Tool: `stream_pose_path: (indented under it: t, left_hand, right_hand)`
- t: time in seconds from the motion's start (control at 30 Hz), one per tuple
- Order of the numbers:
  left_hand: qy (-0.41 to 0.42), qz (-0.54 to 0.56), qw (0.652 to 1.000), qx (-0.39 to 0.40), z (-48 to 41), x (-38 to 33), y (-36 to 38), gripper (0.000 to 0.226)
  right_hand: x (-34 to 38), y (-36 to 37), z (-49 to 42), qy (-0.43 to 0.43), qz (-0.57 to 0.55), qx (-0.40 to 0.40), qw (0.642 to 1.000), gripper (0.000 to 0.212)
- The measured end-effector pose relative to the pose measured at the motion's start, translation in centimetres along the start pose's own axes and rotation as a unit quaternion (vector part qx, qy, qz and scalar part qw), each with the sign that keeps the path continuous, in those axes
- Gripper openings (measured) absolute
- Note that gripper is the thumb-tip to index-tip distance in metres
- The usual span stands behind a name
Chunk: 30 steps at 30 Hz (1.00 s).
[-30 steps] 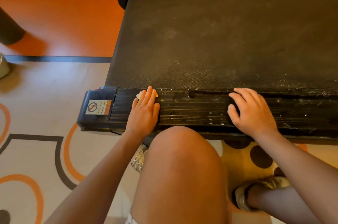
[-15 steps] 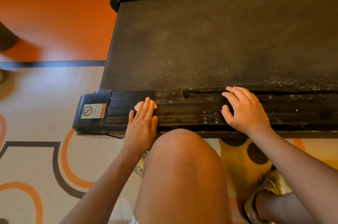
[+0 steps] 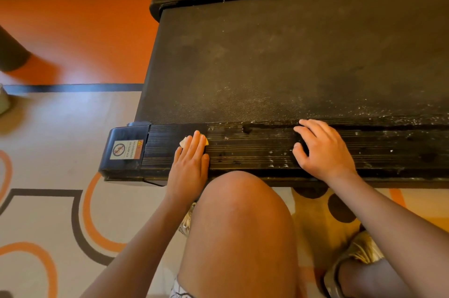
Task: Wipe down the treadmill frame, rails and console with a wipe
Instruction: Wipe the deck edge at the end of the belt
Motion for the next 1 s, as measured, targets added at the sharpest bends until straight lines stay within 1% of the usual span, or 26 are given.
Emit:
stream_pose_path:
  t: [0.1, 0.23, 0.33, 0.4, 0.5, 0.57, 0.63, 0.73, 0.83, 0.9, 1.0]
  left_hand:
    - [0.002, -0.006, 1.0, 0.002, 0.6, 0.4, 0.1, 0.058]
    - [-0.019, 0.0, 1.0, 0.0, -2.3, 0.0, -0.1, 0.052]
    - [-0.042, 0.018, 0.999, 0.008, -3.5, -0.5, -0.1, 0.054]
    - [-0.047, 0.024, 0.998, 0.017, -2.2, -0.6, -0.1, 0.057]
    - [-0.024, 0.03, 0.999, 0.031, 0.8, -0.3, -0.4, 0.06]
    - [-0.01, 0.013, 0.999, 0.041, 1.8, 0.1, -0.3, 0.062]
    - [-0.006, -0.006, 0.999, 0.032, 0.9, 0.2, -0.3, 0.062]
    - [-0.017, -0.011, 1.0, 0.021, -2.7, -0.4, -0.1, 0.055]
    - [-0.033, -0.005, 0.999, 0.031, -5.7, -1.2, 0.5, 0.055]
    - [-0.03, 0.0, 0.999, 0.032, -5.9, -1.4, 0.7, 0.056]
    - [0.008, 0.016, 1.0, 0.025, -3.2, -1.0, 0.6, 0.057]
  right_hand:
    - [-0.1, 0.1, 0.1, 0.001, -0.001, -0.002, 1.0, 0.062]
    - [-0.2, 0.1, 0.0, -0.003, -0.003, -0.009, 1.0, 0.057]
    - [-0.3, 0.3, 0.1, -0.002, -0.006, -0.012, 1.0, 0.055]
    - [-0.3, 0.2, 0.2, 0.001, -0.006, -0.012, 1.0, 0.053]
    - [-0.3, 0.1, 0.1, 0.003, -0.01, -0.013, 1.0, 0.051]
    - [-0.4, 0.2, 0.1, 0.002, -0.007, -0.013, 1.0, 0.05]
    - [-0.4, 0.2, 0.1, 0.001, -0.003, -0.014, 1.0, 0.051]
    - [-0.4, 0.3, 0.1, 0.002, -0.004, -0.014, 1.0, 0.053]
    - [-0.4, 0.4, 0.2, 0.001, -0.004, -0.014, 1.0, 0.054]
    - [-0.4, 0.4, 0.2, 0.003, -0.003, -0.015, 1.0, 0.052]
    - [-0.4, 0.3, 0.1, 0.005, -0.004, -0.018, 1.0, 0.049]
Point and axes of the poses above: each hand's wrist, its own z-axis away from the middle knuckle, its own y-axis out of the palm, x = y × z, the point moved 7 cm from there along -z, towards the middle knuckle, and after that the axes turned 15 degrees about -x, right-handed, at the moved point
